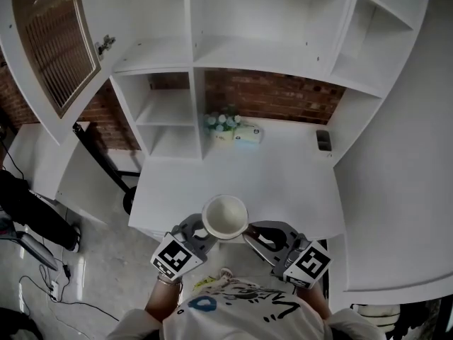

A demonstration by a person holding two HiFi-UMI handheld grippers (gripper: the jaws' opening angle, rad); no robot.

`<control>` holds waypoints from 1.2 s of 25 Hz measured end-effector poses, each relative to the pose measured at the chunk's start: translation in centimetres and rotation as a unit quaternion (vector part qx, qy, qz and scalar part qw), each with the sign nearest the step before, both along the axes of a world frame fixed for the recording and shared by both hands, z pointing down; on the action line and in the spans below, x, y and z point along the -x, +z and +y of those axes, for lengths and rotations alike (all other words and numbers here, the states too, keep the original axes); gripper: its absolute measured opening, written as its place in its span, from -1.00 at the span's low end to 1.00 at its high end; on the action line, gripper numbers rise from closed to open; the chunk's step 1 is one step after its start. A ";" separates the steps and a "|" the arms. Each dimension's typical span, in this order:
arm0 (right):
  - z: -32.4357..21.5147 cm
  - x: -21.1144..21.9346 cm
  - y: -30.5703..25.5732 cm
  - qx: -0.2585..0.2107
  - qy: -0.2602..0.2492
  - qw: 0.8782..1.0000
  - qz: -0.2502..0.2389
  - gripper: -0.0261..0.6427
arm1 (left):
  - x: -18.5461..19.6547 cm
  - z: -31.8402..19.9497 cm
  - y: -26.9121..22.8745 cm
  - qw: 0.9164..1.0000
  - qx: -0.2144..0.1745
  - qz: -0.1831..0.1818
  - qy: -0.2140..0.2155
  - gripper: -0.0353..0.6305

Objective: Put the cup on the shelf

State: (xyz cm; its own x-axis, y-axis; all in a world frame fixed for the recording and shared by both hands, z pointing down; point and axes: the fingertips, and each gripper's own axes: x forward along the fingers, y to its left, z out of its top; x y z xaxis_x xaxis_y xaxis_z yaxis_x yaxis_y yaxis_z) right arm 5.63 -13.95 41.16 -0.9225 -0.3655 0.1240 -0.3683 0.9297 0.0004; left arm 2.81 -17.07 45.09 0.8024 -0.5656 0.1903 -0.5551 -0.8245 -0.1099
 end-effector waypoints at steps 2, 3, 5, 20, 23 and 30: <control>-0.4 0.0 0.0 0.001 -0.002 1.000 -0.006 -0.74 | 0.0 -0.4 -0.1 1.000 -0.002 -0.002 -0.003 -0.85; -0.6 0.0 0.0 0.001 -0.002 1.000 -0.009 -0.74 | 0.1 -0.6 -0.1 1.000 -0.002 -0.002 -0.004 -0.85; -1.0 -0.1 0.1 0.006 -0.002 1.000 -0.014 -0.74 | 0.1 -0.9 -0.1 1.000 0.000 -0.001 -0.005 -0.85; -7.7 2.0 -0.2 0.020 0.019 0.999 -0.038 -0.74 | 2.1 -7.6 -0.4 1.000 0.005 0.003 0.006 -0.85; -9.4 2.9 -0.7 0.014 0.029 0.999 -0.034 -0.74 | 3.0 -9.4 -0.8 1.000 0.003 0.004 0.014 -0.85; -13.5 4.5 -2.2 0.003 0.058 0.997 -0.054 -0.74 | 4.6 -14.0 -2.9 0.999 -0.029 0.003 0.030 -0.85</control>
